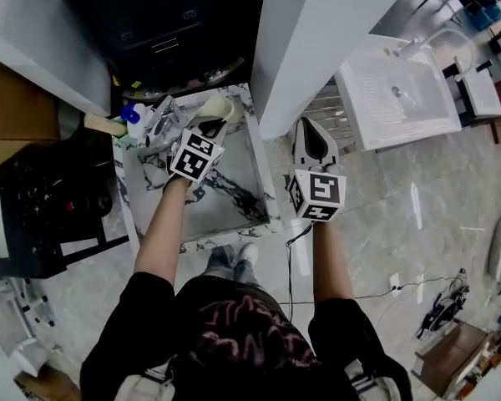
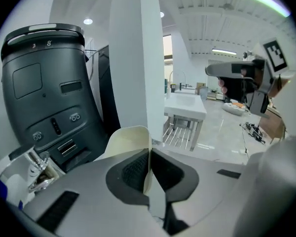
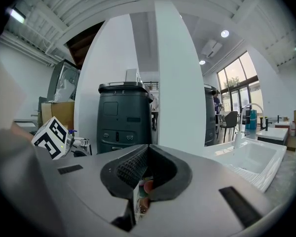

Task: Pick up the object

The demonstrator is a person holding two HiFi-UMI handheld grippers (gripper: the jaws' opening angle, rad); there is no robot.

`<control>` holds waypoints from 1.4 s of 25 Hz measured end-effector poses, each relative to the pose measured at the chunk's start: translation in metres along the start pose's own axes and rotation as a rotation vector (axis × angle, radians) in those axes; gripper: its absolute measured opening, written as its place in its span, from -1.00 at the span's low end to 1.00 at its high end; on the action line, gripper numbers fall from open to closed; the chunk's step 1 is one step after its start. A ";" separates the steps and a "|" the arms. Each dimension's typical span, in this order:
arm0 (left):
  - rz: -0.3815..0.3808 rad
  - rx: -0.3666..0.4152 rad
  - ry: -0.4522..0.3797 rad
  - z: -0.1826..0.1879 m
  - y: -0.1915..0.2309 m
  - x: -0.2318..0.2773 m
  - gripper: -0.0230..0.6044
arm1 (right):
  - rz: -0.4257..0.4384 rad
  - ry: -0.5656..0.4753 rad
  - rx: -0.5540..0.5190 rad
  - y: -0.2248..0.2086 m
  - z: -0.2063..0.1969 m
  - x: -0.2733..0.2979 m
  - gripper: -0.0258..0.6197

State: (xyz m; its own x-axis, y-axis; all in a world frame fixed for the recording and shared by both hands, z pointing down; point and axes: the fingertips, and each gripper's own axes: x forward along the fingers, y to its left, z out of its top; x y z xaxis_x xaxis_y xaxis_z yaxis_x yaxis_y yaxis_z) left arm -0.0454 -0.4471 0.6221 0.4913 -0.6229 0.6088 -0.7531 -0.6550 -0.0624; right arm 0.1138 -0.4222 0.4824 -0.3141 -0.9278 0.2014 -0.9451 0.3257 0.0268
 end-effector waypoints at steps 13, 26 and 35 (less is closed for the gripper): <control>0.071 -0.060 -0.203 0.058 -0.031 -0.102 -0.84 | 0.008 -0.076 -0.007 0.015 0.040 -0.057 -0.87; 0.184 -0.048 -0.384 0.097 -0.068 -0.209 -0.85 | 0.041 -0.152 -0.002 0.029 0.071 -0.122 -0.87; 0.224 -0.051 -0.481 0.106 -0.099 -0.261 -0.85 | 0.062 -0.170 -0.011 0.034 0.072 -0.156 -0.87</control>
State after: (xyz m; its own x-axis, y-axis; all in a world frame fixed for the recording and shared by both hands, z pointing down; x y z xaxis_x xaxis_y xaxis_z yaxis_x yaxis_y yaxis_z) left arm -0.0527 -0.2651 0.3851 0.4526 -0.8785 0.1528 -0.8768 -0.4696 -0.1033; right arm 0.1247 -0.2793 0.3808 -0.3833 -0.9230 0.0342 -0.9227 0.3843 0.0305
